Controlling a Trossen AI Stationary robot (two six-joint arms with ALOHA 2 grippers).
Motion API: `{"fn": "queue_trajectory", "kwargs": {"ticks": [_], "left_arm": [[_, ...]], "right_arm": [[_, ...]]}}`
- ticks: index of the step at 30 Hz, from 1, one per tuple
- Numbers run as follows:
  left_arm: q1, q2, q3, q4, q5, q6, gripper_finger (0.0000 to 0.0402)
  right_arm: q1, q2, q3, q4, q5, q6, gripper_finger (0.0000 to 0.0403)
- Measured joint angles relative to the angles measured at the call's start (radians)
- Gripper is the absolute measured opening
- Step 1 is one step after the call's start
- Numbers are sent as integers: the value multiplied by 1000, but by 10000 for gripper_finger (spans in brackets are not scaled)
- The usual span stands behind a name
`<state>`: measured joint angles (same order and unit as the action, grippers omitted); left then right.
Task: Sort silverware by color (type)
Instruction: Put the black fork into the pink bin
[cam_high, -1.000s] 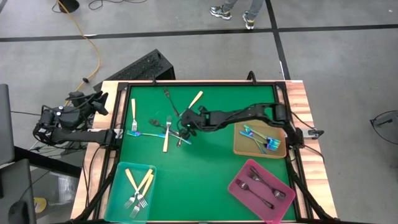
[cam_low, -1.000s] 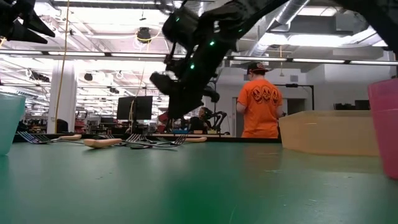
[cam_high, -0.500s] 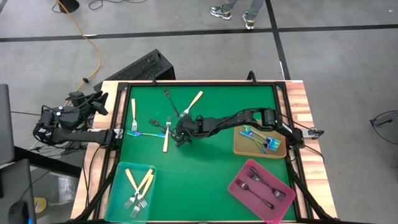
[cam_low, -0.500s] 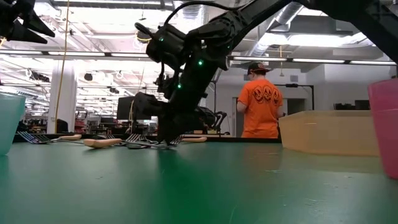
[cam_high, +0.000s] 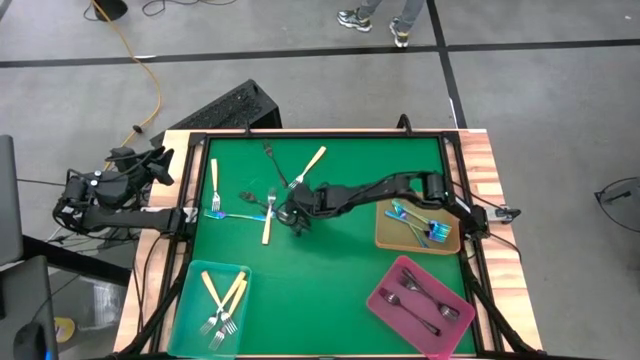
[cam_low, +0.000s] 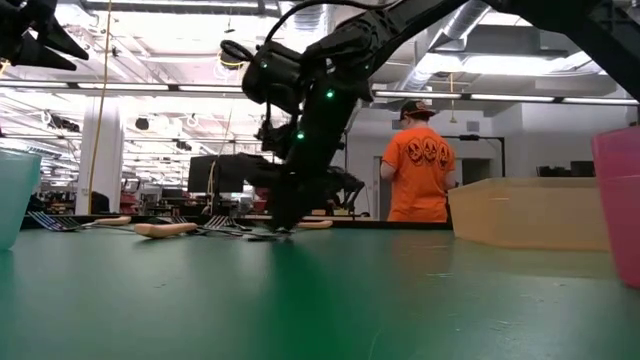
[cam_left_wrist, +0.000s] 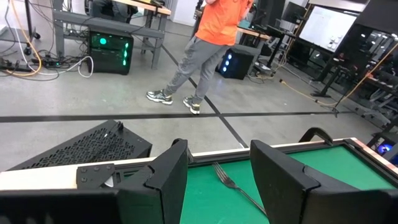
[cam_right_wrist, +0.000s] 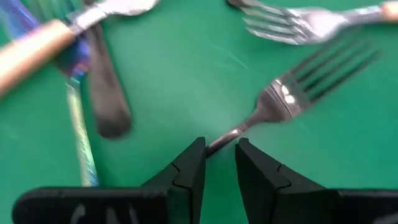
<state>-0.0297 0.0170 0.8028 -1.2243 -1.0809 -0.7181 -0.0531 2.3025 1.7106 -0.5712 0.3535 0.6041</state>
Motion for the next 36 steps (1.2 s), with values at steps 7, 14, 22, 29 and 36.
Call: {"fn": "queue_trajectory", "kwargs": {"ticks": [7, 14, 22, 29, 36], "left_arm": [[0, 0, 0, 0, 0, 0, 158], [0, 0, 0, 0, 0, 0, 158], [0, 0, 0, 0, 0, 0, 158], [0, 0, 0, 0, 0, 0, 158], [0, 0, 0, 0, 0, 0, 158]], "right_arm": [[10, -28, -5, -127, 46, -3, 111], [36, -110, -13, -138, 130, -5, 111], [35, -134, -11, -129, 185, 26, 111], [14, -133, -69, -119, 186, 92, 111], [-4, -134, -134, -21, 141, 115, 111]]}}
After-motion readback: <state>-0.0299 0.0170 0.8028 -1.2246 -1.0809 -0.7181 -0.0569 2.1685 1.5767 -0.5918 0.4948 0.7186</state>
